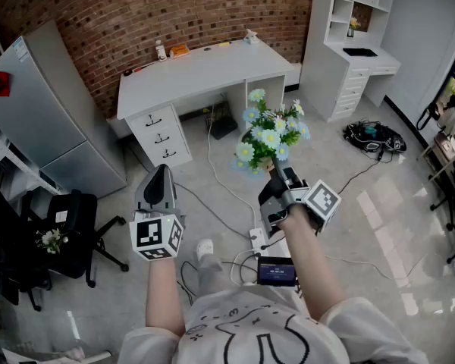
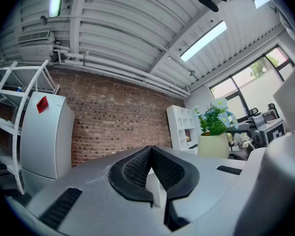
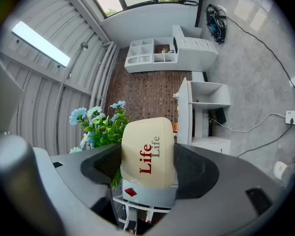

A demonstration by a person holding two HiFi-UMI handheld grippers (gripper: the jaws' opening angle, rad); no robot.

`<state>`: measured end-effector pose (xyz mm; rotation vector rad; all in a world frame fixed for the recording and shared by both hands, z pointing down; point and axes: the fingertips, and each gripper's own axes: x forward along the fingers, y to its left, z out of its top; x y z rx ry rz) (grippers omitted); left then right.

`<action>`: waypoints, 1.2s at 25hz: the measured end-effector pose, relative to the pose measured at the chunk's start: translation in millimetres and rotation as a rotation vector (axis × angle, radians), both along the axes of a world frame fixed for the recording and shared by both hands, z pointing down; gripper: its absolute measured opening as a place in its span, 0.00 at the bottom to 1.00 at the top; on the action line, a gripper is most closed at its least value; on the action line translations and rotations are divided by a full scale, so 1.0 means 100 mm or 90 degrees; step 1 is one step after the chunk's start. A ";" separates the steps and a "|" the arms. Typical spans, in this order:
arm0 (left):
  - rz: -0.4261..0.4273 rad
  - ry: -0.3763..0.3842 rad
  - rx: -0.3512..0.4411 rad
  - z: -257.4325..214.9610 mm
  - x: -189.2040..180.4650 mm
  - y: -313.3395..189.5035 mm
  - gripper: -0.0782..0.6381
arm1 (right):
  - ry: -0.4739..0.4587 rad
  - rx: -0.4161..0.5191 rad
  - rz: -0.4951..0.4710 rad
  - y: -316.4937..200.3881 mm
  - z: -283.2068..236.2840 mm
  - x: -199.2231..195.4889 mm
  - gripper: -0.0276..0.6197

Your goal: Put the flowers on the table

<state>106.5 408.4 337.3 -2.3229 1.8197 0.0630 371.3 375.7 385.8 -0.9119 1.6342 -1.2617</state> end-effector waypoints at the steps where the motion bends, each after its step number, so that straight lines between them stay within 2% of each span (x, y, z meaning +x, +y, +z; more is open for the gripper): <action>1: -0.002 0.003 0.001 0.01 -0.08 -0.01 0.12 | 0.001 0.001 -0.001 -0.03 0.01 0.01 0.52; 8: -0.031 0.009 0.004 0.01 -0.73 -0.22 0.12 | 0.009 -0.003 0.015 -0.38 0.04 0.06 0.52; 12: -0.046 0.030 -0.004 0.07 -1.05 -0.41 0.12 | -0.001 -0.013 0.027 -0.64 0.09 0.01 0.52; 19: -0.044 0.049 -0.019 0.19 -1.44 -0.95 0.12 | 0.012 -0.041 0.029 -1.14 0.24 -0.35 0.52; 30: -0.036 0.072 -0.050 0.37 -2.18 -2.20 0.12 | 0.002 -0.057 0.046 -2.28 0.31 -1.03 0.52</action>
